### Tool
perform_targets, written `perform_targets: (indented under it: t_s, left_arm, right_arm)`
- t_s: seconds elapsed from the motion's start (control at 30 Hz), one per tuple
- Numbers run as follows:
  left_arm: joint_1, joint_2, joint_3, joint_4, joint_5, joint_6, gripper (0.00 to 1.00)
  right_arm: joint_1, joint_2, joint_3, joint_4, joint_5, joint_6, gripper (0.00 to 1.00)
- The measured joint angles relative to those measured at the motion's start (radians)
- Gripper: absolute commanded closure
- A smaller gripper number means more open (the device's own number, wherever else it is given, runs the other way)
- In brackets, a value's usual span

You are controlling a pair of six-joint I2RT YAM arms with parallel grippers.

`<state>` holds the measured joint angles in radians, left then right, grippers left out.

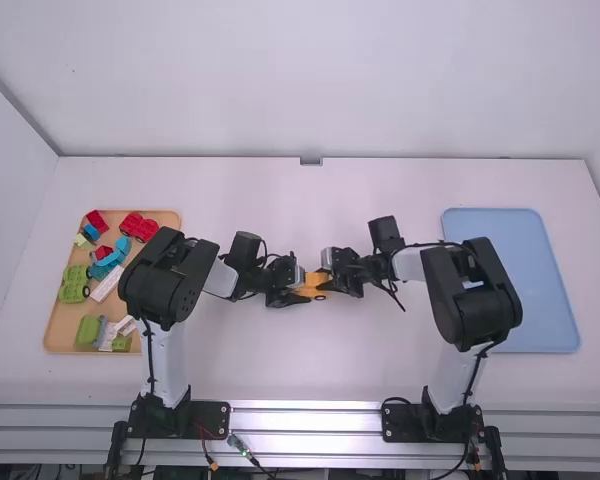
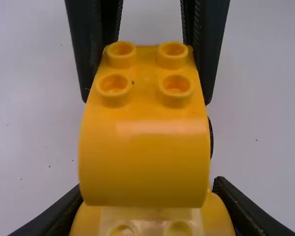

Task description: Assemble lego blocks to make yellow taxi

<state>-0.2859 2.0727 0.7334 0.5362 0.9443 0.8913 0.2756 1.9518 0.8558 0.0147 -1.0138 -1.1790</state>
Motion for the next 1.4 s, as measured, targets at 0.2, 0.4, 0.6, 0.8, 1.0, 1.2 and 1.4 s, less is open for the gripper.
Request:
perform_targets:
  t_s: [0.2,0.4,0.6,0.8,1.0,1.2,1.4]
  left_arm:
    - [0.0,0.0,0.0,0.0,0.0,0.0,0.62]
    - [0.0,0.0,0.0,-0.002,0.0,0.0,0.62]
    - [0.0,0.0,0.003,-0.015,0.003,0.005,0.63]
    - [0.0,0.0,0.005,-0.019,0.004,0.008,0.64]
    - [0.0,0.0,0.005,-0.02,0.003,0.009,0.66]
    - [0.007,-0.001,0.008,-0.037,0.005,0.024,0.67]
    - [0.006,-0.001,0.008,-0.049,0.019,0.042,0.67]
  right_arm:
    - [0.024,0.0,0.0,0.017,0.002,0.004,0.99]
    - [0.025,0.001,0.0,0.016,0.019,0.003,0.99]
    - [0.025,0.001,0.0,0.014,0.027,0.002,0.99]
    - [0.026,0.002,0.0,0.011,0.025,0.003,0.99]
    - [0.044,0.018,0.0,0.066,0.022,0.022,1.0]
    - [0.043,0.028,0.012,0.051,0.009,0.064,1.0]
    - [0.033,0.029,0.038,-0.059,0.013,0.028,1.0]
